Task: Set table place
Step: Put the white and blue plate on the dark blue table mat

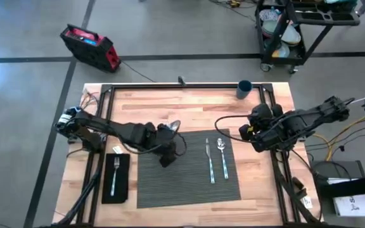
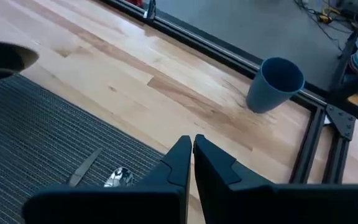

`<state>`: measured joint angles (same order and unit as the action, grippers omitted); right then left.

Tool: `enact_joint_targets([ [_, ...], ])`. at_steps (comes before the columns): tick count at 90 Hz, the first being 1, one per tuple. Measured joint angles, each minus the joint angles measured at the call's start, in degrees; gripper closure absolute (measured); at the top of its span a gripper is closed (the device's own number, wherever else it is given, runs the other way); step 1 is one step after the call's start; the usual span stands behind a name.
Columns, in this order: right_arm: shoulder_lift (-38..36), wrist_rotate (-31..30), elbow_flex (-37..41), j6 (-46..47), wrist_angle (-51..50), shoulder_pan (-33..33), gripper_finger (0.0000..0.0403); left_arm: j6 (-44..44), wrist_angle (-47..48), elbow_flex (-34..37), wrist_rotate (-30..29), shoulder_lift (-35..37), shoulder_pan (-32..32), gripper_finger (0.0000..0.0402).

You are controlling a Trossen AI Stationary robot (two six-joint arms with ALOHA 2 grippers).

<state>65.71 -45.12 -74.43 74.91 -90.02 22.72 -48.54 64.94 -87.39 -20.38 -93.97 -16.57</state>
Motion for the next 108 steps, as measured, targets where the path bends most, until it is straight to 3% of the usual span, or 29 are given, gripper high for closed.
enact_joint_targets([
  [23,0.00,0.01,0.00,-0.18,0.00,-0.01,0.0401,-3.68,-3.05,0.07,0.91,-3.55,-4.61,0.0401],
  [52,-0.01,0.28,0.00,-0.74,0.01,0.00,0.0401,-0.42,-9.89,-0.22,0.95,-13.14,-5.91,0.0397],
  [74,-0.02,1.72,0.00,-2.08,0.00,0.00,0.0401,2.38,-12.44,-0.15,4.16,-17.82,-6.08,0.0384],
  [92,-0.02,2.12,0.00,-2.10,0.00,0.00,0.0401,2.26,-13.72,-2.04,11.12,-18.48,-6.67,0.0285],
  [108,-0.02,2.08,0.00,-2.76,0.00,0.00,0.0401,3.53,-13.72,-3.19,11.81,-17.92,-6.89,0.0208],
])
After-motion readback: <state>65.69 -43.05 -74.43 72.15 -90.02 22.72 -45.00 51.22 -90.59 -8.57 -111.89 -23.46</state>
